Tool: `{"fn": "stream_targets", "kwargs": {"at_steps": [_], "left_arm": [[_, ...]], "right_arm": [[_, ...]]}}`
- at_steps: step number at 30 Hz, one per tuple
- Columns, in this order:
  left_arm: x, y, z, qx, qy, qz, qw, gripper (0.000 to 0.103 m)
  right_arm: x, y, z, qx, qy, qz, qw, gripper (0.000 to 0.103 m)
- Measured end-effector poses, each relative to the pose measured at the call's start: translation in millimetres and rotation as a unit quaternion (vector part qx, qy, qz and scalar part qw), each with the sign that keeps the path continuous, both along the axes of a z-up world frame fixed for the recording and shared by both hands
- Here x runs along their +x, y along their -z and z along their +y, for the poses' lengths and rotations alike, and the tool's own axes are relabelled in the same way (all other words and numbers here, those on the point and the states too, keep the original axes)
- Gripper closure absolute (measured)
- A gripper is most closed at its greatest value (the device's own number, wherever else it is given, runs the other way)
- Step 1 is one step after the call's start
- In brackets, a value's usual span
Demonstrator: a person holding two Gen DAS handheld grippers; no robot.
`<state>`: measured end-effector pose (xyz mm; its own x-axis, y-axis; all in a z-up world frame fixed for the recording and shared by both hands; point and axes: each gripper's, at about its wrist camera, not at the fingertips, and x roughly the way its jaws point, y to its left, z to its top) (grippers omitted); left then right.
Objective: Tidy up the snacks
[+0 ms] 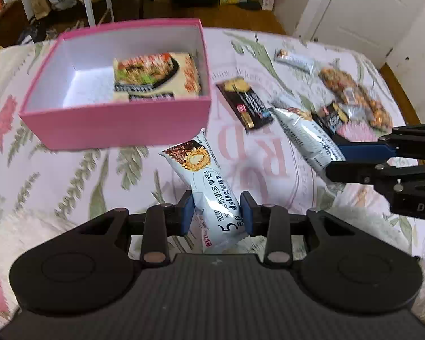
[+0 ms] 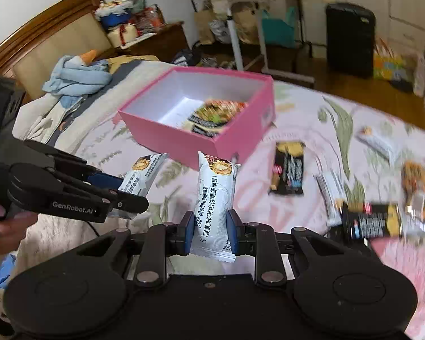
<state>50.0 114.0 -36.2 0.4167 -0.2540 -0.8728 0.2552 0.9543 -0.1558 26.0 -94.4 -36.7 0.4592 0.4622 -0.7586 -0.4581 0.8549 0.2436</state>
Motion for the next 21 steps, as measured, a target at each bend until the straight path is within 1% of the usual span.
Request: {"fn": "stream_targets", "kwargs": {"at_steps": [3,4,6,9,11,14,17,19,21], "left_arm": [[9,-13,11,-0.003,-0.002,-0.011,0.9999,0.069],[12,-18,15,-0.003,-0.005,-0.018,0.9998,0.069],[19,-24,24,-0.001,-0.021,-0.036,0.9992,0.069],[34,-29,34,-0.004,-0.035,-0.055,0.9979,0.069],[50,-28,37,-0.014,-0.039,-0.064,0.9971,0.069],[78,-20,42,-0.028,-0.048,-0.074,0.9957,0.069],[109,-2,49,-0.04,-0.07,-0.08,0.9935,0.069],[127,12,54,-0.054,-0.077,-0.079,0.9924,0.069],[147,26,57,-0.073,-0.083,-0.065,0.9918,0.069]], "right_arm": [[8,-12,16,-0.004,-0.02,-0.022,1.0,0.075],[10,-16,23,-0.01,-0.028,-0.036,0.999,0.075],[14,-22,35,-0.018,-0.04,-0.059,0.997,0.075],[30,-25,48,-0.011,-0.046,-0.063,0.997,0.075],[44,-23,56,-0.015,-0.043,-0.07,0.996,0.075],[72,-15,67,-0.022,-0.034,-0.08,0.996,0.075],[100,-3,74,-0.022,-0.013,-0.085,0.996,0.075],[116,6,78,-0.022,-0.006,-0.087,0.996,0.075],[132,16,82,-0.019,-0.01,-0.082,0.996,0.075]]}}
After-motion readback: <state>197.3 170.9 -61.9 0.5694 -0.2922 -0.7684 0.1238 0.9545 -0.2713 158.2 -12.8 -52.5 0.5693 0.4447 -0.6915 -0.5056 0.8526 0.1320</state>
